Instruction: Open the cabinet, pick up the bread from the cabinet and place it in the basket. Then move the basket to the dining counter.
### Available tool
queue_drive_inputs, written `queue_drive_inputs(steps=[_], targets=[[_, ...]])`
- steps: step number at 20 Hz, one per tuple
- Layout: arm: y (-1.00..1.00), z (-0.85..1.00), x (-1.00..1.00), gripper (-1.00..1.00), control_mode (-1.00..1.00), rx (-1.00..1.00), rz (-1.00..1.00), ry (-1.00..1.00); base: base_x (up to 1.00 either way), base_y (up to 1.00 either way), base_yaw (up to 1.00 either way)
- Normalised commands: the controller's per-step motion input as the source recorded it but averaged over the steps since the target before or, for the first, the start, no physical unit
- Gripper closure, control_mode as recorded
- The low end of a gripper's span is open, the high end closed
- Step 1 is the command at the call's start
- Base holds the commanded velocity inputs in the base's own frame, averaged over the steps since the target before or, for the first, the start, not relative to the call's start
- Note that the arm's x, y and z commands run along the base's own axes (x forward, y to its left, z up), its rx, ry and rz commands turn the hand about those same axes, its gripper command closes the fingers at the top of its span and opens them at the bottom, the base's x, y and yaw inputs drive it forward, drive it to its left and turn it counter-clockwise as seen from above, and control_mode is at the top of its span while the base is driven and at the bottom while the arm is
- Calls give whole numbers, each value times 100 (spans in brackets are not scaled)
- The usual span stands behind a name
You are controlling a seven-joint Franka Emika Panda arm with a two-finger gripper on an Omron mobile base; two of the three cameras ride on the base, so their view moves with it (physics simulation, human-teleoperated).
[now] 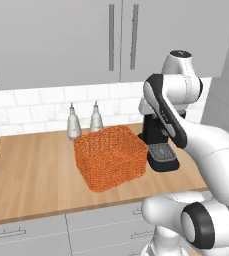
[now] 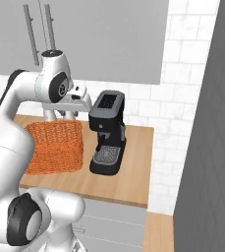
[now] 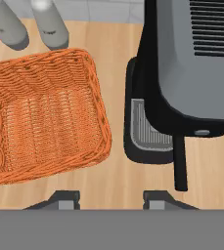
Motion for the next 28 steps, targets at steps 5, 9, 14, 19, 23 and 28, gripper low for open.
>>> queue_drive_inputs(steps=[5,9,14,19,23,28], targets=[[7,7,-42,-100,-100,0,1,-9,0,0,0],[32,90,-20,-100,-100,-5,0,-13,0,0,0],[40,99,-1,-100,-100,-1,0,-20,0,0,0],[31,69,21,-100,-100,0,0,-32,0,0,0],[21,65,23,-100,-100,0,0,-34,0,0,0],[12,42,20,-100,-100,0,-2,-21,0,0,0]])
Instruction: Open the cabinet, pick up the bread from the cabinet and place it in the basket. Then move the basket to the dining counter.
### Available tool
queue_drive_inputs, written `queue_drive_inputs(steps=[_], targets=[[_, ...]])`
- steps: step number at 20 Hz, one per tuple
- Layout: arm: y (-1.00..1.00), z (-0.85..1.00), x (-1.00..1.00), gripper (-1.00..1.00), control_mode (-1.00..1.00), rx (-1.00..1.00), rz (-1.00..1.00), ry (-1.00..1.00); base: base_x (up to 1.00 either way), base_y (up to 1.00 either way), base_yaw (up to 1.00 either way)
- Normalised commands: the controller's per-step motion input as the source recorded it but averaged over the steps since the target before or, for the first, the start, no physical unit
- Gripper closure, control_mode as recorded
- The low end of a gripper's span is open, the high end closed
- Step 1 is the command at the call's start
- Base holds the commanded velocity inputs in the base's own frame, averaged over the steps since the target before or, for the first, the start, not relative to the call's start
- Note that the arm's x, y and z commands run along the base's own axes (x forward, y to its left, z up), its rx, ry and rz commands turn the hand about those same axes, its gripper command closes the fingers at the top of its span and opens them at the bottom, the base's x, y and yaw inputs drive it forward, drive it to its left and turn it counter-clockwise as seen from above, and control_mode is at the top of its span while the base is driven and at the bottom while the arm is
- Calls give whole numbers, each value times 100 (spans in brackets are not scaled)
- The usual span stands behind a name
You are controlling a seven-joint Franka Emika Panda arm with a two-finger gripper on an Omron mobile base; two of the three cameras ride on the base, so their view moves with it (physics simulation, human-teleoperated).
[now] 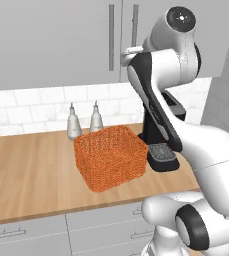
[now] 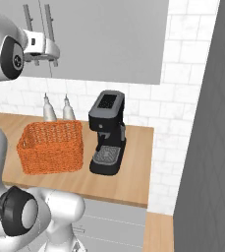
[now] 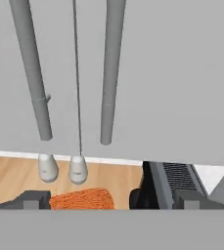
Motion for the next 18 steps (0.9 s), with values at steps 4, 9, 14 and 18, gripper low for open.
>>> queue_drive_inputs(steps=[4,9,14,18], targets=[[18,39,15,-100,-100,2,0,-17,0,0,0],[11,11,41,-100,-100,2,0,-4,0,0,0],[-1,0,50,-100,-100,0,0,1,0,0,0],[-4,0,47,-100,-100,0,0,0,0,0,0]])
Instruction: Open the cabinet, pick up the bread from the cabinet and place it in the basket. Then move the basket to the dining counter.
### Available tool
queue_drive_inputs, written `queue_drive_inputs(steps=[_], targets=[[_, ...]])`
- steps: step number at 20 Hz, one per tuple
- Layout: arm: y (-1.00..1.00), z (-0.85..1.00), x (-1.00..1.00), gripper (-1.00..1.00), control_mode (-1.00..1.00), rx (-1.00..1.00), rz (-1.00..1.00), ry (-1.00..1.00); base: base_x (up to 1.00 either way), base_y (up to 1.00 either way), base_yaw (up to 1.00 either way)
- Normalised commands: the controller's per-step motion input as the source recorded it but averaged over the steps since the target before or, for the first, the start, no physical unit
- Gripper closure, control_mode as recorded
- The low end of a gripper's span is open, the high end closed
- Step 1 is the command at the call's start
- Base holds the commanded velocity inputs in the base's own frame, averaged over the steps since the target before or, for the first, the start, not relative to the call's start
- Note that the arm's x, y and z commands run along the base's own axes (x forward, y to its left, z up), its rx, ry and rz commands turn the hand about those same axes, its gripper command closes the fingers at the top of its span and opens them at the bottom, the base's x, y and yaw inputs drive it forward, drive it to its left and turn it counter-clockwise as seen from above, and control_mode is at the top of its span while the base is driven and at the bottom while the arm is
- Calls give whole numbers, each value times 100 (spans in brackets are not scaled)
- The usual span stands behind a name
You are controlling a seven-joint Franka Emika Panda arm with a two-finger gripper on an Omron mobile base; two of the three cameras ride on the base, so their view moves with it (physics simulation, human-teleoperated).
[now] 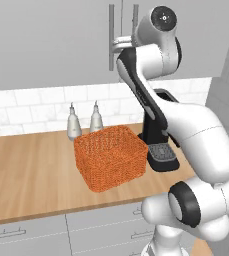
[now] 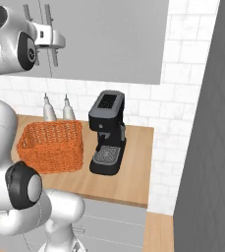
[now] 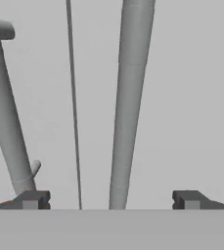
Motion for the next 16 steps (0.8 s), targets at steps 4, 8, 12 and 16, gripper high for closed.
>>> queue_drive_inputs(steps=[4,8,12,16], targets=[[0,-8,53,-100,-100,0,0,0,0,0,0],[0,-17,55,-100,-100,0,0,0,0,0,0],[0,-16,53,-100,-100,0,0,0,0,0,0],[0,-20,48,100,-100,0,0,0,0,0,0]])
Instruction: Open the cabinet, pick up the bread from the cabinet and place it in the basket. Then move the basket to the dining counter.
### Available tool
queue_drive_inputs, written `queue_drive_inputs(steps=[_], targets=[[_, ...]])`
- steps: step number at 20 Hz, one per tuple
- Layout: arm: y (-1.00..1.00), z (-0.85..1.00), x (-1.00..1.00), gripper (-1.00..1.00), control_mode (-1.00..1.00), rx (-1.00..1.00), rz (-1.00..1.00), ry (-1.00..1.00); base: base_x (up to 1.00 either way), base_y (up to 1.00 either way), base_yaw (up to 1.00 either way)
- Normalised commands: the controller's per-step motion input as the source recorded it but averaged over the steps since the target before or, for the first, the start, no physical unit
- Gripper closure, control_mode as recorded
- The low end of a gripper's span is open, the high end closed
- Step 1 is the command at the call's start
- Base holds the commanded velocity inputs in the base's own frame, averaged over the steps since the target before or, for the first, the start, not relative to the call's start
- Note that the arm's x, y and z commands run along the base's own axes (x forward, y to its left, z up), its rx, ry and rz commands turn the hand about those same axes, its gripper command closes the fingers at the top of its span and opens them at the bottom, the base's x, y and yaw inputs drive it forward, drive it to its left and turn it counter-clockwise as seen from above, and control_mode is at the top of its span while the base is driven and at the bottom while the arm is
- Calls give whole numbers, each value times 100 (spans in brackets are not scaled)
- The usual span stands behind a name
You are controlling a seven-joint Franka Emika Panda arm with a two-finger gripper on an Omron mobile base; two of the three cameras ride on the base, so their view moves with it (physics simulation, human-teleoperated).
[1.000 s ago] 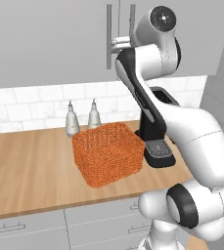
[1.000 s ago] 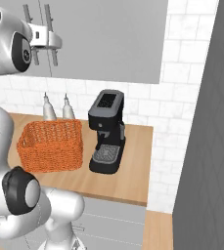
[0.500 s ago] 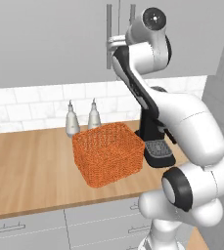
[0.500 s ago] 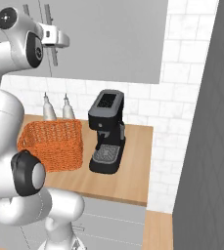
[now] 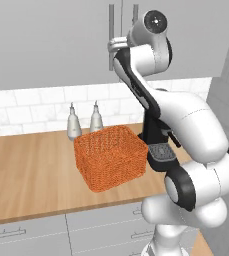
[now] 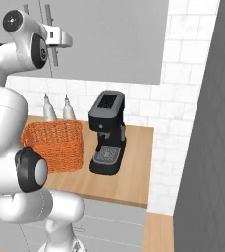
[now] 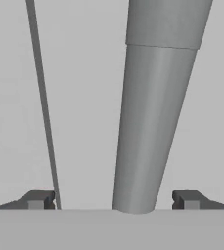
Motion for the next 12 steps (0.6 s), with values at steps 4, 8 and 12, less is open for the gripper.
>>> queue_drive_inputs(steps=[4,8,12], targets=[[0,-51,59,100,-100,0,0,-3,0,0,0],[-1,-61,65,100,-100,0,0,-5,0,0,0],[-14,-72,79,100,-100,0,0,0,0,0,0]])
